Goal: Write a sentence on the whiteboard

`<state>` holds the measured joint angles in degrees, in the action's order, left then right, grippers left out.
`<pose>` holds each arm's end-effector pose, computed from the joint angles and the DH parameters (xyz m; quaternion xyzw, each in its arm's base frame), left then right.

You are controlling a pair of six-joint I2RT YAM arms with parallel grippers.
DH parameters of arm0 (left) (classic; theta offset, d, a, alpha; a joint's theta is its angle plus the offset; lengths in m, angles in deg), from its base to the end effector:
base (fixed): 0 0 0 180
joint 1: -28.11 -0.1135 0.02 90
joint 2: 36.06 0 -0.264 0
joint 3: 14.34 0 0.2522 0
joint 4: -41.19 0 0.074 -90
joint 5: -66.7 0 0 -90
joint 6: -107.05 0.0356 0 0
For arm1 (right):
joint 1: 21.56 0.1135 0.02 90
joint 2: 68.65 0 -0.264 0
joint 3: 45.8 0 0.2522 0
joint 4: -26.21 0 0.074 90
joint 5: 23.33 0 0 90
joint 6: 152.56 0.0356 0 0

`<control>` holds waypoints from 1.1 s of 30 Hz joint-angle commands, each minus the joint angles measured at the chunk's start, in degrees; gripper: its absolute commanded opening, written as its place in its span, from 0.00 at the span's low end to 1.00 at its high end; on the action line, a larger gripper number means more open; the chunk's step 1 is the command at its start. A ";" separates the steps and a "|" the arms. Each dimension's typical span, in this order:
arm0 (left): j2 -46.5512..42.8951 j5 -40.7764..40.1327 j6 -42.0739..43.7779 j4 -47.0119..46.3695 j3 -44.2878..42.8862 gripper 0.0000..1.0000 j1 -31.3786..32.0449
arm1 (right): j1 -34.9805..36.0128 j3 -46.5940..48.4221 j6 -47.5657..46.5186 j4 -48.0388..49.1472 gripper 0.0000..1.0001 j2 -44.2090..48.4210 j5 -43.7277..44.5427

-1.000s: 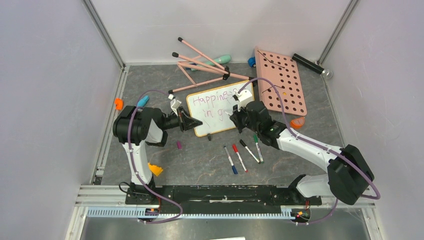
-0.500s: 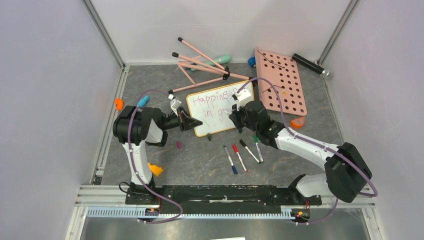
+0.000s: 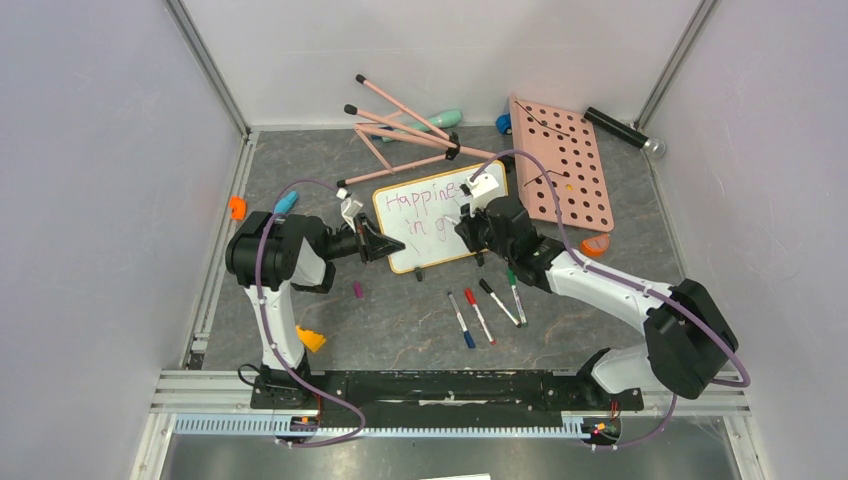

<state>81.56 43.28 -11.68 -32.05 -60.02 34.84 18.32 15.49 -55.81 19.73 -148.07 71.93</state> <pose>0.3027 -0.0686 0.1096 0.2738 0.6485 -0.5475 0.4525 0.2405 0.1967 0.2490 -0.2159 0.8128 0.1781 0.5108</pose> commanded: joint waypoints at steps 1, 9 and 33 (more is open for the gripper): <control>2.75 -3.83 10.19 -2.21 -0.06 0.05 -0.92 | -0.24 2.87 -1.10 1.95 0.00 -0.07 1.57; 2.71 -3.69 10.27 -2.21 -0.06 0.05 -0.92 | -0.42 4.13 -1.15 2.03 0.00 -1.38 1.86; 2.77 -3.78 10.36 -2.21 0.04 0.02 -0.88 | -0.85 3.57 -0.16 0.53 0.00 -2.33 4.88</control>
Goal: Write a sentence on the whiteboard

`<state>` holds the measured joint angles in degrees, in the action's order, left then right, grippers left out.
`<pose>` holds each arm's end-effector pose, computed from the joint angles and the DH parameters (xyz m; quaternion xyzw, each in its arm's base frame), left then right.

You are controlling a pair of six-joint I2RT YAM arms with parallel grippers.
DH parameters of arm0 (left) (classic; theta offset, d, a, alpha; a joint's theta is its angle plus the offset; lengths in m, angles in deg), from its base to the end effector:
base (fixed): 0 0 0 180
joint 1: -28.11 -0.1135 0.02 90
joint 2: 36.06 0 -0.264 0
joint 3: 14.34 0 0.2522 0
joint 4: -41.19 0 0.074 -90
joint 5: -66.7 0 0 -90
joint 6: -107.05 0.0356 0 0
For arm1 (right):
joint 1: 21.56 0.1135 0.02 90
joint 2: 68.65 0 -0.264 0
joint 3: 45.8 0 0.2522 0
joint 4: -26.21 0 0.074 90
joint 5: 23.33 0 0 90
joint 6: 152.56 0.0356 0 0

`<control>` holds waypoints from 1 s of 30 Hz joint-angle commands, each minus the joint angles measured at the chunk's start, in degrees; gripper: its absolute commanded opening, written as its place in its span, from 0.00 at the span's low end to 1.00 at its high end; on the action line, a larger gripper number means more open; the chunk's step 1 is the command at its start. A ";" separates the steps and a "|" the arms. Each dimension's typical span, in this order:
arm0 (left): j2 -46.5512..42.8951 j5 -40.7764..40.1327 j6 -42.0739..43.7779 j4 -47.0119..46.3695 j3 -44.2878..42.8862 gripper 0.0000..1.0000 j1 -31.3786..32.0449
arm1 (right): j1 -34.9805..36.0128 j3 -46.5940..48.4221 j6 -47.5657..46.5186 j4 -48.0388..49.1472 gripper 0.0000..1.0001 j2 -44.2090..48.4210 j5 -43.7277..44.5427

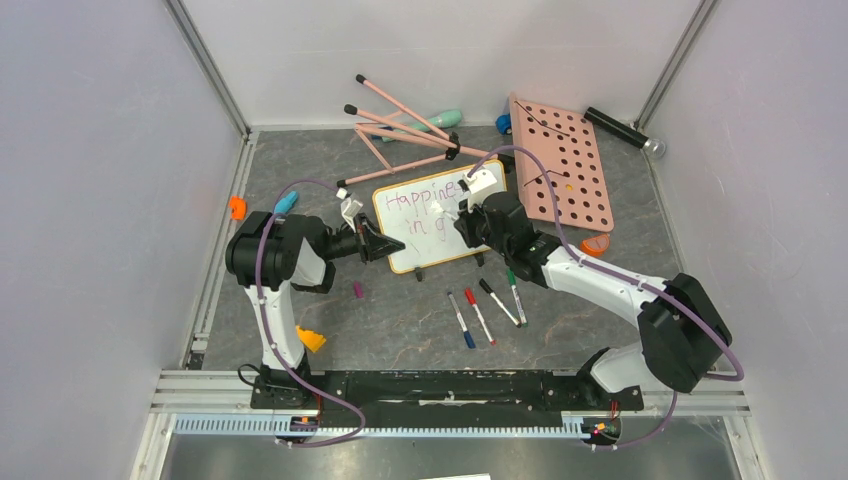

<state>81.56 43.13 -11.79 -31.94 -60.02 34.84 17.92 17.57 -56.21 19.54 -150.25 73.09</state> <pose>0.3028 -0.0686 0.1095 0.2718 0.6496 -0.5475 0.4521 0.2497 0.2005 0.2497 -0.2111 0.8153 0.1657 0.5132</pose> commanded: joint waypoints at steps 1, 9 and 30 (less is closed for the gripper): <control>2.72 -3.67 10.47 -2.32 0.03 0.02 -0.92 | -0.46 1.17 0.76 0.80 0.00 0.22 4.77; 2.75 -3.58 10.47 -2.33 0.03 0.03 -0.91 | -0.64 1.94 0.35 0.60 0.00 -0.96 -1.07; 2.68 -3.58 10.56 -2.32 0.05 0.03 -0.92 | -0.81 -1.15 -0.12 0.84 0.00 4.53 -2.18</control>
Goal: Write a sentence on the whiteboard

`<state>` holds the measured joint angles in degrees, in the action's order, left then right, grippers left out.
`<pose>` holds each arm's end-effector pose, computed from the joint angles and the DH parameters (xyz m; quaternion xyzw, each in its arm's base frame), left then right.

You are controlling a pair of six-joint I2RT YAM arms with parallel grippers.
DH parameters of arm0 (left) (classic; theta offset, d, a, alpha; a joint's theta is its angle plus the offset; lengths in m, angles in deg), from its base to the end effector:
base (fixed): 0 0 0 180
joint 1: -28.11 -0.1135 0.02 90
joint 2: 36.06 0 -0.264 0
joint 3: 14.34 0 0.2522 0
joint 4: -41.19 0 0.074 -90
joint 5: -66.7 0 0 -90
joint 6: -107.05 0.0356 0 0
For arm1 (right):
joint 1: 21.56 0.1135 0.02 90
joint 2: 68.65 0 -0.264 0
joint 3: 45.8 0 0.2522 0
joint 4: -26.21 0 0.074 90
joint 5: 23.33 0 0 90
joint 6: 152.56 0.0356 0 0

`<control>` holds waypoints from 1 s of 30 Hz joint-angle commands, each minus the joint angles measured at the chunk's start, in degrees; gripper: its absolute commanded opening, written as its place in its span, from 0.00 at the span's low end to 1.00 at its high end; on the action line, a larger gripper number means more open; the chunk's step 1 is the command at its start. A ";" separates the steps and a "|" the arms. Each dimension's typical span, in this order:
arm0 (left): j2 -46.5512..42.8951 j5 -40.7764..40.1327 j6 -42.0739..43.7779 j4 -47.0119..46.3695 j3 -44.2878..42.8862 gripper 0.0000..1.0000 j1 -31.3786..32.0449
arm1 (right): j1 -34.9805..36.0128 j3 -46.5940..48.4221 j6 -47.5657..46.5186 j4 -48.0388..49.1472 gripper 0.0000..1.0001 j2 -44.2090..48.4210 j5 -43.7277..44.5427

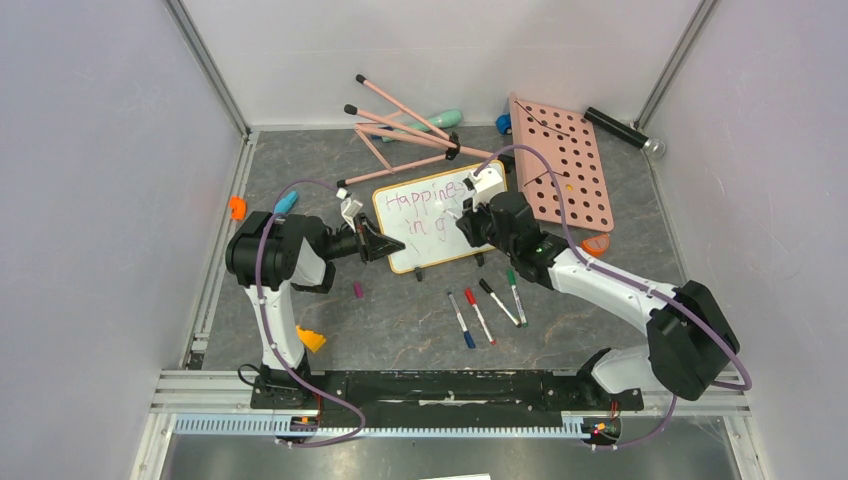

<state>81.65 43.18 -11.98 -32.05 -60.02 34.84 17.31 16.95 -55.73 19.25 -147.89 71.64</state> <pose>0.3028 -0.0686 0.1092 0.2711 0.6498 -0.5484 0.4510 0.2456 0.1940 0.2577 -0.2076 0.8094 0.1794 0.5192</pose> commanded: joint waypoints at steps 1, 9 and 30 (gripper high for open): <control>2.54 -3.62 10.76 -2.21 0.11 0.03 -0.92 | -0.18 -0.77 -0.60 1.16 0.00 2.19 -0.74; 2.57 -3.63 10.80 -2.21 0.10 0.03 -0.84 | -0.20 -1.64 -0.20 1.12 0.00 0.75 -1.72; 2.56 -3.59 10.76 -2.21 0.05 0.03 -0.83 | -0.18 -0.65 -0.30 1.53 0.00 -2.13 0.56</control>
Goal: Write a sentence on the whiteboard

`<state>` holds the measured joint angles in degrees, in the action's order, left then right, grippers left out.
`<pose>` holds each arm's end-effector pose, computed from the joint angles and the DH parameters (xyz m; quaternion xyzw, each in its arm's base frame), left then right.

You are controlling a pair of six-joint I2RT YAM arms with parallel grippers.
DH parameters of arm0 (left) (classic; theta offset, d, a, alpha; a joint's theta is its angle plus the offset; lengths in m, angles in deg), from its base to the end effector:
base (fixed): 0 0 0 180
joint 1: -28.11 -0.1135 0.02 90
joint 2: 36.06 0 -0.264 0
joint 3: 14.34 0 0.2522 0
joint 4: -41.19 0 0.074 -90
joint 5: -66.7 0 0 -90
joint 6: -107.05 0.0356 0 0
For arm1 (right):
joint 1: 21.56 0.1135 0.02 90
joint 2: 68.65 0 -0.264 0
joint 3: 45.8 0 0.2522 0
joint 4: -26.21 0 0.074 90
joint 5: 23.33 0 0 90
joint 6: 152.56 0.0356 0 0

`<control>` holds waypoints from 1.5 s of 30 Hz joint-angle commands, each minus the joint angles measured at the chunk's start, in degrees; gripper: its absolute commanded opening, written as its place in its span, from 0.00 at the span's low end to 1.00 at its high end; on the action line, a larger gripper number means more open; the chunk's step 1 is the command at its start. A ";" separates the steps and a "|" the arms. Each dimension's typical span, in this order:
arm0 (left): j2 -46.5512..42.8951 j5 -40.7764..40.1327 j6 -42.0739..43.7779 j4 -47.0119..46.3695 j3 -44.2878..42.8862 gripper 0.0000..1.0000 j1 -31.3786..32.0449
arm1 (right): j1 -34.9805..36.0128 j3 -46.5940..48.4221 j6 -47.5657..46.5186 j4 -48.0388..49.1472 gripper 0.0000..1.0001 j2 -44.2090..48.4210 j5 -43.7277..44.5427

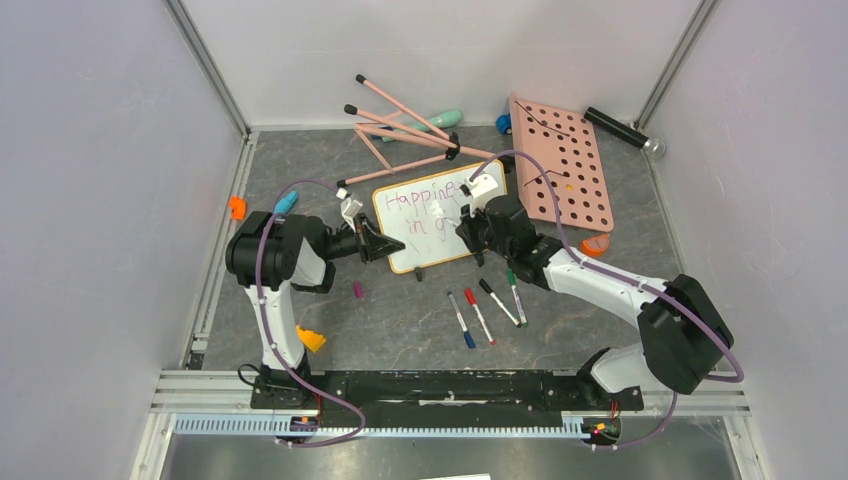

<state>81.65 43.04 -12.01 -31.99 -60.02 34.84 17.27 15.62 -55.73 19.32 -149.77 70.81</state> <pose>0.3029 -0.0686 0.1091 0.2699 0.6505 -0.5481 0.4512 0.2467 0.1953 0.2403 -0.2161 0.8225 0.1755 0.4960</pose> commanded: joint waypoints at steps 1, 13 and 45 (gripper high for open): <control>2.56 -3.50 10.78 -2.28 0.07 0.03 -0.83 | -0.20 0.20 -0.17 1.45 0.00 -0.05 1.28; 2.55 -3.46 10.85 -2.27 0.16 0.03 -0.83 | -0.16 -4.47 1.58 2.60 0.00 2.23 -0.56; 2.60 -3.59 10.87 -2.27 0.17 0.03 -0.81 | -0.77 1.67 -0.92 -0.38 0.00 0.76 3.44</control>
<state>81.65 43.20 -11.98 -32.05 -60.02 34.84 17.14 15.12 -55.79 17.88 -147.98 71.97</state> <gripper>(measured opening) 0.174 0.111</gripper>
